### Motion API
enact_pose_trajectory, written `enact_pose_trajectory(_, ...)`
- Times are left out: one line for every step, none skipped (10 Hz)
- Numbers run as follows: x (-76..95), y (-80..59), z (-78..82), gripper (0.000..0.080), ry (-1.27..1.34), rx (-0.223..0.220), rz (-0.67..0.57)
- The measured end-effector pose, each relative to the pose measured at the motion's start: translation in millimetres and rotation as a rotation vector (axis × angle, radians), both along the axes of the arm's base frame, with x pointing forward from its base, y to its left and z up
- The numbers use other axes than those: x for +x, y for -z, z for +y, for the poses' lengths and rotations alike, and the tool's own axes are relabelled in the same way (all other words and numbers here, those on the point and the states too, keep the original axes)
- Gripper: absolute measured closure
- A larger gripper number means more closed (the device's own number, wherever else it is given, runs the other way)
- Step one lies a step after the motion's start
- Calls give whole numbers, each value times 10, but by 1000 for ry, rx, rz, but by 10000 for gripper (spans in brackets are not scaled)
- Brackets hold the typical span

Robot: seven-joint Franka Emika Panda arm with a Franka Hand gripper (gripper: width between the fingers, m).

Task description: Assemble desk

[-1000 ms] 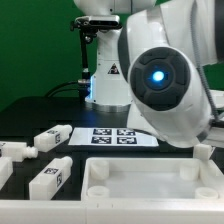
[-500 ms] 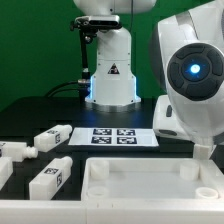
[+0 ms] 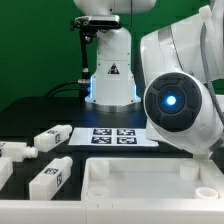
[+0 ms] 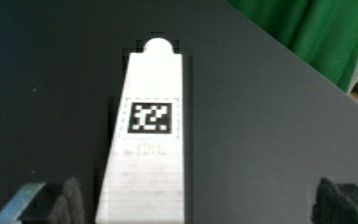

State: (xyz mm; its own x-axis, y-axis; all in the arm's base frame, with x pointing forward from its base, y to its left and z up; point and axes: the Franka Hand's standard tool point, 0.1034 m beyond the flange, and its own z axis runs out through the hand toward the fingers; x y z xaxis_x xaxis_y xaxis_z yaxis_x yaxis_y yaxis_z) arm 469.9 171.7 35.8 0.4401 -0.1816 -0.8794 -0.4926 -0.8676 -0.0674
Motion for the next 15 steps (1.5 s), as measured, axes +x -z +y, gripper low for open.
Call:
enact_pose_trajectory(-11, 13, 4, 151, 5, 2, 6)
enact_pose_trajectory(-49, 67, 24, 151, 23, 11, 29)
enact_pose_trajectory(-95, 128, 36, 151, 22, 12, 43)
enact_pose_trajectory(-130, 170, 36, 151, 21, 13, 53)
enact_pose_trajectory(-153, 206, 25, 151, 20, 18, 58)
enact_pose_trajectory(-149, 202, 31, 151, 19, 18, 57)
enact_pose_trajectory(-151, 203, 31, 151, 19, 18, 57)
enact_pose_trajectory(-151, 204, 31, 297, 19, 18, 57)
enact_pose_trajectory(-152, 204, 31, 434, 19, 18, 57)
enact_pose_trajectory(-152, 203, 32, 434, 18, 19, 57)
enact_pose_trajectory(-152, 202, 32, 514, 18, 19, 57)
enact_pose_trajectory(-142, 190, 29, 514, 19, 19, 55)
enact_pose_trajectory(-77, 67, -3, 514, 22, 17, 31)
enact_pose_trajectory(-23, -92, -40, 514, 18, 23, 28)
enact_pose_trajectory(158, -302, -90, 514, 18, 20, -20)
